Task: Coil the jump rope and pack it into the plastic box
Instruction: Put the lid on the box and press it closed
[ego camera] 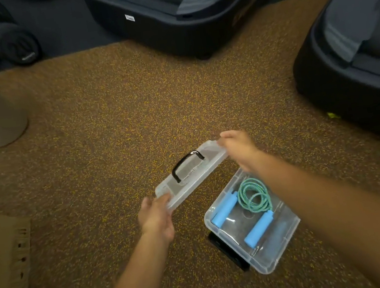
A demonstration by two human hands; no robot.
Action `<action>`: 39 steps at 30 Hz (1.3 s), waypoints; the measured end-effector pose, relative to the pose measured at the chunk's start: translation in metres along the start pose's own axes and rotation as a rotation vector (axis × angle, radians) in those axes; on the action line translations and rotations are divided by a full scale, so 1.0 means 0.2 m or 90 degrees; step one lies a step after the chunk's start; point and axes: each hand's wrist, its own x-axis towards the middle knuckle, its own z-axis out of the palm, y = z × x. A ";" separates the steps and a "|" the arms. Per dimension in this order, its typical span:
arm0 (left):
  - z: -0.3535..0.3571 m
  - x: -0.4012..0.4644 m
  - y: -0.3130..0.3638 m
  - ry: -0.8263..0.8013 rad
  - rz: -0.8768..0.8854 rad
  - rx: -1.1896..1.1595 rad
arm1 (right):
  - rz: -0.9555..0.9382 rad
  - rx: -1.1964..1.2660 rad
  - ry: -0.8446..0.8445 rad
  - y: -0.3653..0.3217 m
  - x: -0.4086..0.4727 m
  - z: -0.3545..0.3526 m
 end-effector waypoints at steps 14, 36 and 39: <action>-0.04 -0.27 -0.15 -0.076 0.105 0.014 | -0.077 -0.082 0.027 0.13 -0.26 -0.37; -0.03 -0.44 -0.46 -0.056 0.226 0.350 | -0.111 -0.252 0.168 0.40 -0.43 -0.60; -0.03 -0.45 -0.49 -0.049 0.210 0.393 | -0.107 -0.272 0.182 0.45 -0.44 -0.62</action>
